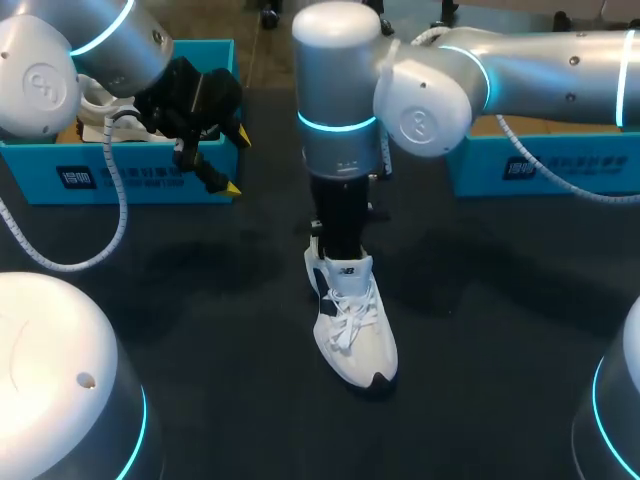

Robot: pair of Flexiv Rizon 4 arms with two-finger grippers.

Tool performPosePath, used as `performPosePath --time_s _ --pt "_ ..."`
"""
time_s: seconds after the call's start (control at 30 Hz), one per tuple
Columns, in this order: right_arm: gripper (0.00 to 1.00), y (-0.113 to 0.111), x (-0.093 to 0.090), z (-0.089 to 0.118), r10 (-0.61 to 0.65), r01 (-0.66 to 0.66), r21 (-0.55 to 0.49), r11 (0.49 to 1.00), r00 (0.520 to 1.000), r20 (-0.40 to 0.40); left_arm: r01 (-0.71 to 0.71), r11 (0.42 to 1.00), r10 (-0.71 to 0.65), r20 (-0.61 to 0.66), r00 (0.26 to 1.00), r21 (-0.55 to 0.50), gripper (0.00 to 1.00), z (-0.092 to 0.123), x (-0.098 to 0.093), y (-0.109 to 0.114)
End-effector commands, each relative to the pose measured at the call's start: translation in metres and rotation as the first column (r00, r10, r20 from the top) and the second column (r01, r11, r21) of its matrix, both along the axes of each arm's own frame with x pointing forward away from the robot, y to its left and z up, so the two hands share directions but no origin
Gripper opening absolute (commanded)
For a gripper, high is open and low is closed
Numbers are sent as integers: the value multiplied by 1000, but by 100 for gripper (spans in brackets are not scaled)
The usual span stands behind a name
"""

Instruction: Take the shoe out of the shoebox, open the shoe tongue, remove and reinsert the insole, then place the shoe into the shoebox

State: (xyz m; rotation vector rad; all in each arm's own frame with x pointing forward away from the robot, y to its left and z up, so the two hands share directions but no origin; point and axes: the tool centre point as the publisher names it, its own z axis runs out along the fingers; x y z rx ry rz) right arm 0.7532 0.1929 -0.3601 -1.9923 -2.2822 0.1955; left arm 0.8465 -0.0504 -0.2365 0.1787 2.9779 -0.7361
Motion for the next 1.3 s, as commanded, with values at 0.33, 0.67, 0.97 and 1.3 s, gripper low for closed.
performPosePath --time_s 0.33,0.67,0.97,1.3 --pt "100 -8 -7 -5 -17 17 7 1000 1000 -1 0 1000 0 0 1000 4 100 0 0 0" --pt "100 -11 -10 2 -16 16 -10 1000 1000 -6 0 1000 0 0 1000 4 100 0 0 0" --pt "100 -9 -21 21 -18 19 -49 999 1000 7 0 1000 0 0 1000 4 100 0 0 0" --pt "100 -6 -42 53 -46 48 -93 995 999 20 0 1000 0 0 1000 4 100 0 0 0"
